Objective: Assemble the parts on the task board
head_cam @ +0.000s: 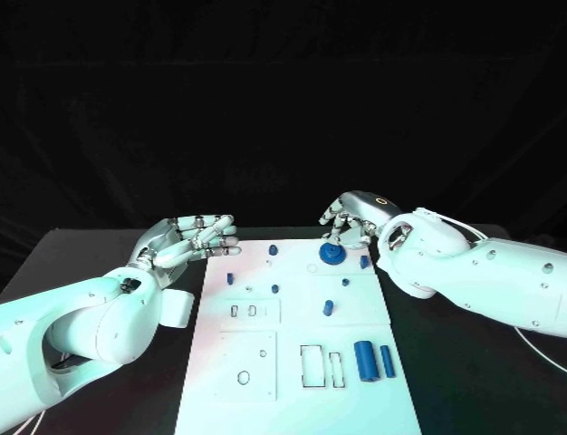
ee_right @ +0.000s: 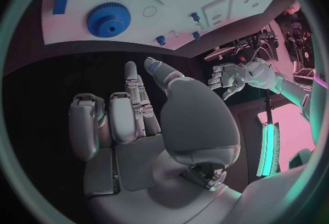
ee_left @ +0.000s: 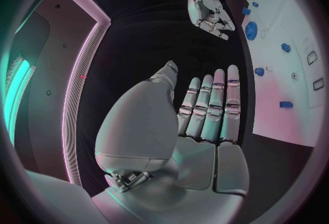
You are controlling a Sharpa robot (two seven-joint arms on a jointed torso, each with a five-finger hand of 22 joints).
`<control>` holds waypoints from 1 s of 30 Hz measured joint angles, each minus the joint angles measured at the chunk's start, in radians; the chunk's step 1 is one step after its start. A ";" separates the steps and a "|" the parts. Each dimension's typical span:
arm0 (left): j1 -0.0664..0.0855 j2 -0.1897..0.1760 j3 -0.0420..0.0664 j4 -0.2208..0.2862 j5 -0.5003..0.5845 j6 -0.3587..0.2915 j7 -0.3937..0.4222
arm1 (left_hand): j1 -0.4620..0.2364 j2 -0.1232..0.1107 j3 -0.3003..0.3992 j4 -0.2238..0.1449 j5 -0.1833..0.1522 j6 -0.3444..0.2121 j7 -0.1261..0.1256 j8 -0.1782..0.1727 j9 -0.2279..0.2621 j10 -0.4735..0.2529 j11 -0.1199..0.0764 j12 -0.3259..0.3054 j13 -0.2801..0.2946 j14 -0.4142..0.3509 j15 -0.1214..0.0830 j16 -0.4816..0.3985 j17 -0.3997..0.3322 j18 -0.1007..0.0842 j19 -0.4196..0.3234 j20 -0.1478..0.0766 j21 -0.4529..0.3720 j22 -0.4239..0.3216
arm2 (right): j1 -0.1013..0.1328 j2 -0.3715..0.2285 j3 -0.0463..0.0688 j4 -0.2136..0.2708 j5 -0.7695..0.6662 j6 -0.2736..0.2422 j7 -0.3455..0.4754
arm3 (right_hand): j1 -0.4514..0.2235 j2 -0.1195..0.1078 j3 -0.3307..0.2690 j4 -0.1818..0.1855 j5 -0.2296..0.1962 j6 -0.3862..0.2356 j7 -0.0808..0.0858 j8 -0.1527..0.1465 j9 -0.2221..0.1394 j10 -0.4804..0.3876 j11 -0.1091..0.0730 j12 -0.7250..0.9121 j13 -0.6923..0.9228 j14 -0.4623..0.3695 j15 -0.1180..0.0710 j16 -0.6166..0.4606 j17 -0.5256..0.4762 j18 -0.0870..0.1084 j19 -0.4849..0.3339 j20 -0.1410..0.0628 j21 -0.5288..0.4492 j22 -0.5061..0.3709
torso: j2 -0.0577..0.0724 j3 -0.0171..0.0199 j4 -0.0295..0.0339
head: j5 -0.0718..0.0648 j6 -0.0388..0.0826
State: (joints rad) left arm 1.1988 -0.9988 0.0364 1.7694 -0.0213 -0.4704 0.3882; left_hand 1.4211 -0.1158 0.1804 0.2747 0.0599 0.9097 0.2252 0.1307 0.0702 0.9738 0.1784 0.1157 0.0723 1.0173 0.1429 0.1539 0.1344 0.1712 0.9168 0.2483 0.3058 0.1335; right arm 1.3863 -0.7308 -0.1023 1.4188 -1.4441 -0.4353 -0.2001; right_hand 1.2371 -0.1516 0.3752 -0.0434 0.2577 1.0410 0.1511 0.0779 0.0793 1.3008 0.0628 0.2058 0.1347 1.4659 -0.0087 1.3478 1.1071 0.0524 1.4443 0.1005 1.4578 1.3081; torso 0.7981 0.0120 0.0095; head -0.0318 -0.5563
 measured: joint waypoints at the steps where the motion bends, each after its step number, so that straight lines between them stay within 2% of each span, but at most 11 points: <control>1: 0.000 0.001 0.000 -0.002 0.000 0.000 0.000 | 0.000 0.000 0.000 0.000 0.000 0.000 0.000 0.000 0.000 0.000 0.000 0.000 0.000 0.000 0.000 0.000 0.000 0.000 0.000 0.000 0.000 0.000 | 0.003 -0.010 0.000 0.003 0.013 0.015 -0.003 | -0.004 -0.008 -0.011 0.001 0.006 -0.004 -0.004 -0.004 -0.001 0.023 -0.007 0.015 0.011 -0.001 -0.005 0.005 0.008 0.000 0.005 -0.005 0.005 0.000 | -0.001 -0.0006 -0.0009 | 0.000 0.000; 3: 0.000 0.002 0.000 -0.004 0.001 0.000 0.000 | 0.000 0.000 0.000 0.000 0.000 0.000 0.000 0.000 0.000 0.000 0.000 0.000 0.000 0.000 0.000 0.000 0.000 0.000 0.000 0.000 0.000 0.000 | 0.006 -0.022 0.001 0.002 0.032 0.042 -0.007 | -0.007 -0.028 -0.045 0.007 0.019 -0.022 -0.013 -0.005 -0.004 0.059 -0.014 0.059 0.048 0.002 -0.012 0.018 0.029 0.000 0.014 -0.014 0.015 0.000 | -0.003 -0.0012 -0.0020 | -0.001 0.000; 5: 0.000 0.004 0.000 -0.005 0.001 0.000 0.000 | 0.000 0.000 0.000 0.000 0.000 0.000 0.000 0.000 0.000 0.000 0.000 0.000 0.000 0.000 0.000 0.000 0.000 0.000 0.000 0.000 0.000 0.000 | 0.008 -0.026 0.001 -0.007 0.049 0.074 -0.014 | 0.002 -0.034 -0.096 0.018 0.031 -0.040 -0.019 -0.004 -0.003 0.051 -0.019 0.136 0.128 0.001 -0.013 0.042 0.067 0.000 0.019 -0.019 0.021 0.000 | -0.004 -0.0012 -0.0026 | -0.002 0.000; 8: 0.000 0.006 0.000 -0.006 0.001 0.001 0.000 | 0.000 0.000 0.000 0.000 0.000 0.000 0.000 0.000 0.000 0.000 0.000 0.000 0.000 0.000 0.000 0.000 0.000 0.000 0.000 0.000 0.000 0.000 | 0.008 -0.022 0.001 -0.023 0.061 0.114 -0.024 | 0.035 -0.017 -0.192 0.060 0.041 -0.068 -0.016 0.016 0.003 -0.047 -0.016 0.325 0.330 0.001 -0.013 0.079 0.132 0.000 0.020 -0.020 0.023 0.000 | -0.005 -0.0011 -0.0025 | -0.004 -0.002; 9: 0.000 0.007 0.000 -0.006 0.001 0.001 0.000 | 0.000 0.000 0.000 0.000 0.000 0.000 0.000 0.000 0.000 0.000 0.000 0.000 0.000 0.000 0.000 0.000 0.000 0.000 0.000 0.000 0.000 0.000 | 0.007 -0.017 0.001 -0.032 0.062 0.129 -0.029 | 0.034 -0.017 -0.211 0.076 0.044 -0.073 -0.012 0.021 0.005 -0.064 -0.014 0.377 0.384 0.001 -0.013 0.087 0.147 0.000 0.020 -0.020 0.023 0.000 | -0.005 -0.0012 -0.0022 | -0.004 -0.003; 12: 0.000 0.007 0.000 -0.006 0.002 0.001 0.000 | 0.000 0.000 0.000 0.000 0.000 0.000 0.000 0.000 0.000 0.000 0.000 0.000 0.000 0.000 0.000 0.000 0.000 0.000 0.000 0.000 0.000 0.000 | 0.001 -0.004 0.000 -0.052 0.062 0.156 -0.038 | 0.053 0.001 -0.254 0.117 0.056 -0.090 -0.010 0.039 0.010 -0.097 -0.010 0.544 0.561 0.001 -0.013 0.106 0.183 0.000 0.023 -0.013 0.023 0.000 | -0.005 -0.0016 -0.0020 | -0.004 -0.004; 15: 0.000 0.008 0.000 -0.007 0.002 0.002 0.000 | 0.000 0.000 0.000 0.000 0.000 0.000 0.000 0.000 0.000 0.000 0.000 0.000 0.000 0.000 0.000 0.000 0.000 0.000 0.000 0.000 0.000 0.000 | -0.006 0.011 0.000 -0.076 0.061 0.176 -0.046 | 0.068 0.000 -0.279 0.142 0.056 -0.102 -0.005 0.049 0.012 -0.105 -0.005 0.635 0.660 0.001 -0.013 0.115 0.200 0.000 0.022 -0.011 0.023 0.000 | -0.005 -0.0017 -0.0017 | -0.004 -0.006; 20: 0.000 0.008 0.000 -0.007 0.002 0.002 -0.001 | 0.000 0.000 0.000 0.000 0.000 0.000 0.000 0.000 0.000 0.000 0.000 0.000 0.000 0.000 0.000 0.000 0.000 0.000 0.000 0.000 0.000 0.000 | -0.016 0.035 -0.001 -0.106 0.057 0.195 -0.053 | 0.078 -0.003 -0.292 0.166 0.059 -0.109 -0.001 0.057 0.013 -0.111 0.000 0.676 0.706 0.000 -0.012 0.118 0.201 0.000 0.022 -0.011 0.018 0.000 | -0.004 -0.0018 -0.0022 | -0.001 -0.010; 27: 0.000 0.008 0.000 -0.006 0.003 0.003 -0.001 | 0.000 0.000 0.000 0.000 0.000 0.000 0.000 0.000 0.000 0.000 0.000 0.000 0.000 0.000 0.000 0.000 0.001 0.000 0.000 0.000 0.000 0.000 | -0.021 0.057 -0.003 -0.134 0.047 0.204 -0.054 | 0.087 0.007 -0.292 0.175 0.064 -0.109 -0.001 0.065 0.016 -0.111 0.000 0.712 0.745 -0.003 -0.009 0.122 0.201 0.000 0.022 -0.011 0.017 0.000 | -0.003 -0.0018 -0.0021 | -0.005 -0.014; 30: 0.000 0.008 0.000 -0.006 0.003 0.003 -0.001 | 0.000 0.000 0.000 0.000 0.000 0.000 0.000 0.000 0.000 0.000 0.000 0.000 0.000 0.000 0.000 0.000 0.001 0.000 0.000 0.000 0.000 0.000 | -0.022 0.062 -0.003 -0.139 0.045 0.206 -0.054 | 0.090 0.003 -0.294 0.179 0.067 -0.109 -0.001 0.072 0.017 -0.111 0.000 0.719 0.754 -0.003 -0.009 0.122 0.201 0.000 0.022 -0.011 0.017 0.000 | -0.003 -0.0018 -0.0020 | -0.005 -0.016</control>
State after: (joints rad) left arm 1.1987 -0.9905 0.0361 1.7635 -0.0184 -0.4675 0.3870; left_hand 1.4210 -0.1158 0.1804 0.2747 0.0599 0.9097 0.2252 0.1307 0.0702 0.9738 0.1784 0.1157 0.0725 1.0173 0.1429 0.1539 0.1353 0.1712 0.9168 0.2483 0.3058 0.1335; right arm 1.3644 -0.6692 -0.1056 1.2798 -1.3996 -0.2289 -0.2538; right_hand 1.3273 -0.1482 0.0816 0.1355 0.3251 0.9322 0.1499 0.1494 0.0959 1.1896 0.0624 0.9249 0.8891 1.4627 -0.0179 1.4700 1.3081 0.0525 1.4661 0.0892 1.4753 1.3078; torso 0.7946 0.0102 0.0075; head -0.0365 -0.5720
